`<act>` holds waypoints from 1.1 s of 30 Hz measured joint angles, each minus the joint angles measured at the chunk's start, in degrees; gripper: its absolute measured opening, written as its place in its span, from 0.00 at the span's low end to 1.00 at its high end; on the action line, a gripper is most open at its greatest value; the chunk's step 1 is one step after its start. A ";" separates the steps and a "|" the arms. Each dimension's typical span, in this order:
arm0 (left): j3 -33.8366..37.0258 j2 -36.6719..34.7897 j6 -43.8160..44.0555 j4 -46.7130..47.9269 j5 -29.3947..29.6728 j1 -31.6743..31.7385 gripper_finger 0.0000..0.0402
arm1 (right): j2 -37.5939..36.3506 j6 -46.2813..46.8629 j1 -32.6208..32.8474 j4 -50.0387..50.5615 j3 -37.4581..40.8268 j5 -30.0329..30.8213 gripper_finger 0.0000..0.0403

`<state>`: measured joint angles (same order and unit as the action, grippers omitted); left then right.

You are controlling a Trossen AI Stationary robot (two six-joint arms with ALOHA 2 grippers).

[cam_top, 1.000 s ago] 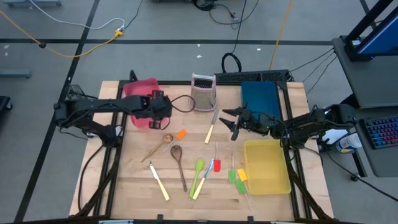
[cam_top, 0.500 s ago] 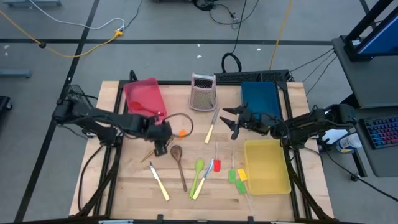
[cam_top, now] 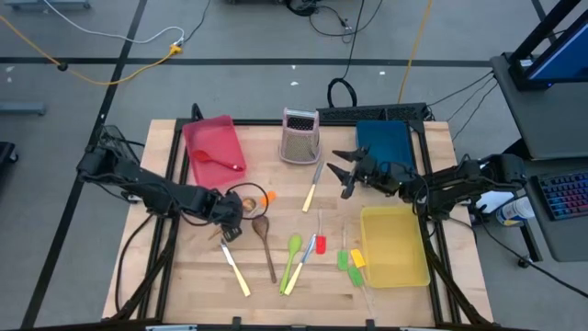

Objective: Pick & Place Kitchen Items
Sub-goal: Put the gold serving spoon into the pink bin

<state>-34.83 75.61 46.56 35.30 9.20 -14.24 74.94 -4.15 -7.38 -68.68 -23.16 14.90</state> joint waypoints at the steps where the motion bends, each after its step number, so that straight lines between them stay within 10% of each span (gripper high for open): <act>1: 0.83 0.00 0.11 -1.26 0.44 0.07 0.39 | 0.00 0.01 -0.11 0.04 0.00 -0.02 0.49; 22: 5.99 -0.10 0.19 -6.47 2.98 1.05 0.38 | 0.00 2.17 -0.02 2.56 0.00 -0.15 0.49; 33: 6.06 0.01 2.70 -8.53 6.56 1.10 0.04 | 0.00 2.17 -0.02 3.26 0.00 -0.15 0.49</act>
<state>-28.77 75.63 49.26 26.77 15.76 -13.14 74.94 -1.98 -7.40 -65.42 -23.16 14.74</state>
